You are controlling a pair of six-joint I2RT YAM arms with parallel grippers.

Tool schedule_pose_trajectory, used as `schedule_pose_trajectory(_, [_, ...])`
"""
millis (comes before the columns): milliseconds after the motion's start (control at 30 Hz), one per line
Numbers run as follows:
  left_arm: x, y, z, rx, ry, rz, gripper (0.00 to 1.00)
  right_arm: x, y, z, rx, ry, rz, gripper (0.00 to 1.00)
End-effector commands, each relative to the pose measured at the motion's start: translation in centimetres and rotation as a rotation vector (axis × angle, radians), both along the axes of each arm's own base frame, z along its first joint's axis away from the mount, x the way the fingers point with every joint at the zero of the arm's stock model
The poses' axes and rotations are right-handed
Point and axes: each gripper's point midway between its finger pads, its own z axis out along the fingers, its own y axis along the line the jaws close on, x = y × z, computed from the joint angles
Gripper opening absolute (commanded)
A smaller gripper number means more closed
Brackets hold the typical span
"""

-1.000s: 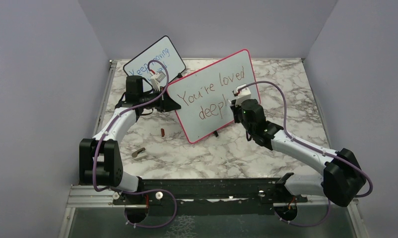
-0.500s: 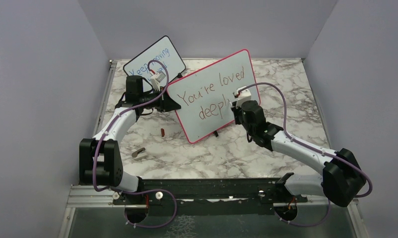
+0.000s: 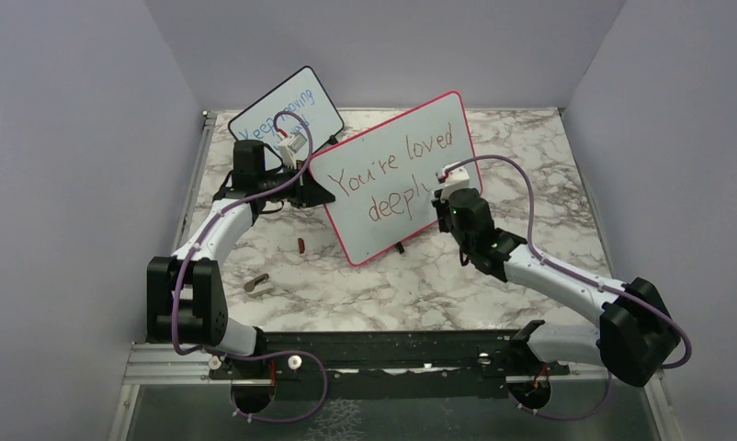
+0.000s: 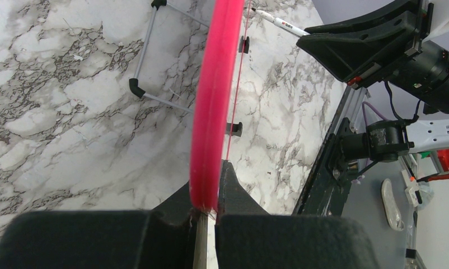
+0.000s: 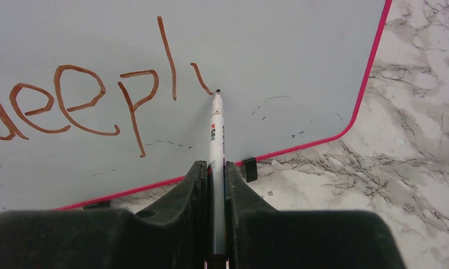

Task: Write a sentence on the whiteboard

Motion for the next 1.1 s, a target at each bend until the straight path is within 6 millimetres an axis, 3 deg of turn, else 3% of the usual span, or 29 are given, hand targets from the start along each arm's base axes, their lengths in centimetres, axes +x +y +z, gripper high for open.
schedule_pose_trajectory(0, [0.7,1.6,-3.1,0.102,0.082,0.097,0.00,0.4,-1.0,1.5,0.017,-0.043,-0.047,0.01])
schedule_pose_trajectory(600, [0.8,1.6,-3.1,0.100,0.085,0.095,0.00,2.2,0.4,3.4,0.041,-0.087,-0.012,0.00])
schedule_pose_trajectory(833, [0.8,1.6,-3.1,0.100,0.084,0.095,0.00,2.3,0.6,2.3,0.034,-0.063,-0.004,0.01])
schedule_pose_trajectory(1067, [0.7,1.6,-3.1,0.100,0.083,0.095,0.00,1.2,0.9,0.4,0.022,0.008,0.043,0.00])
